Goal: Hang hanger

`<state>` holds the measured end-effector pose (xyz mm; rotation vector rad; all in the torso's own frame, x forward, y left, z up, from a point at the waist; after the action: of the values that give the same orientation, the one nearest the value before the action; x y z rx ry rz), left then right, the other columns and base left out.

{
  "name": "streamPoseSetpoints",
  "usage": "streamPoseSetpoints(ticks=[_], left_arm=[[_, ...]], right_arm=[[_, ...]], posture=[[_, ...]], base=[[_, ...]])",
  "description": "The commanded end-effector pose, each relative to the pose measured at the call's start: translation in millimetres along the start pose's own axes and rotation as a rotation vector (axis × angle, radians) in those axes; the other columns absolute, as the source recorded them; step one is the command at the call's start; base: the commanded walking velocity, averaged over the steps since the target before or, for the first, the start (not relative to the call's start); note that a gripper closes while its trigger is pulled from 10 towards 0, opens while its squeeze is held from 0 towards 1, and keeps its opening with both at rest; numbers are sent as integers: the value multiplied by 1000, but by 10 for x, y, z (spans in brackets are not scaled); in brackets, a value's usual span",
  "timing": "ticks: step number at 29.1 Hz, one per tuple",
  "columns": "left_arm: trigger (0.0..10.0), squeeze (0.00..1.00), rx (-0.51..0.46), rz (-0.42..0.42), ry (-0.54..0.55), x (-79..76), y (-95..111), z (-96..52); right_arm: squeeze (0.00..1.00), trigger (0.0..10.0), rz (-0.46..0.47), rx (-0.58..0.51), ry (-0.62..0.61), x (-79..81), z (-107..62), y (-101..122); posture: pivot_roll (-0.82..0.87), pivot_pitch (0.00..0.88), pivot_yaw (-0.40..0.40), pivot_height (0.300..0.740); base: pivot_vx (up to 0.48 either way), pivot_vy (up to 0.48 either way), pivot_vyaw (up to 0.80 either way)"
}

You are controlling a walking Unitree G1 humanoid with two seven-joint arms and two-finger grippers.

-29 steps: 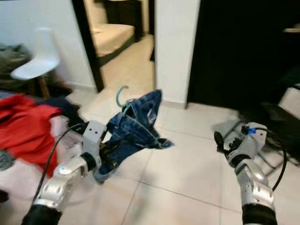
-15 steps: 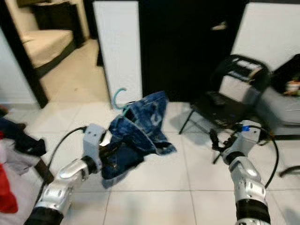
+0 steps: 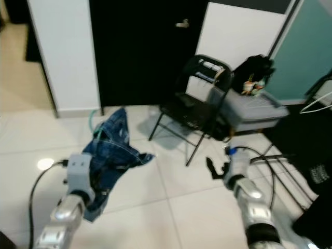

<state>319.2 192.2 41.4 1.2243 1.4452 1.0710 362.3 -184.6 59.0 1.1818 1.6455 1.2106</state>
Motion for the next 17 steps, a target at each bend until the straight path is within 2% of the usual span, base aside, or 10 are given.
streamPoseSetpoints(ticks=[1, 2, 4, 5, 7, 8, 10, 15, 17], left_arm=[[10000, 0, -72, 12, -60, -209, 128, 42], [10000, 0, -74, 21, -75, -250, 125, 65], [10000, 0, -71, 28, -110, -324, 118, 102], [10000, 0, -65, 42, -129, -363, 110, 120], [10000, 0, -58, 57, -144, -395, 103, 134], [10000, 0, -54, 82, -170, -438, 104, 151], [10000, 0, -53, 108, -201, -485, 116, 172], [10000, 0, -62, 120, -201, -463, 148, 206], [10000, 0, -64, 141, -176, -392, 152, 232]], right_arm=[[0, 10000, -17, -10, -5, -49, 4, 35], [0, 10000, -23, -19, -4, -30, 16, 43], [0, 10000, -23, -32, -15, -28, 22, 48], [0, 10000, -20, -32, -29, -44, 12, 24], [0, 10000, -17, -30, -43, -65, -2, -8], [0, 10000, -21, -27, -58, -90, -22, -33], [0, 10000, -16, -28, -82, -134, -53, -65], [0, 10000, 8, -33, -109, -186, -92, -106], [0, 10000, 13, -34, -114, -180, -100, -126]], posture=[[52, 0, -224, 740], [31, 0, -193, 740], [26, 0, -185, 740], [-13, 0, -137, 740], [-13, 0, -137, 740], [-40, 0, -93, 740], [-63, 0, -68, 740], [-75, 0, -48, 740], [-83, 0, -38, 740]], base=[[0, 0, -781], [0, 0, -781], [0, 0, -781], [0, 0, -781], [0, 0, -781], [0, 0, -781], [0, 0, -781], [0, 0, -781], [0, 0, -781]])
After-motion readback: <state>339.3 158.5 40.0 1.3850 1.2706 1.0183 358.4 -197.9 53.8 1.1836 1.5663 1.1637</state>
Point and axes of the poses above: a point about 5 cm out from each wrist's last joint towards the gripper, its own z axis pointing out of the wrist towards the gripper, its own y axis along the axis of the wrist's last joint, x = y × z, the point moved 4 cm from there along z, pointing out of the wrist towards the gripper, and after that the axes turned 8 degrees about -z, right-handed, at the moved point
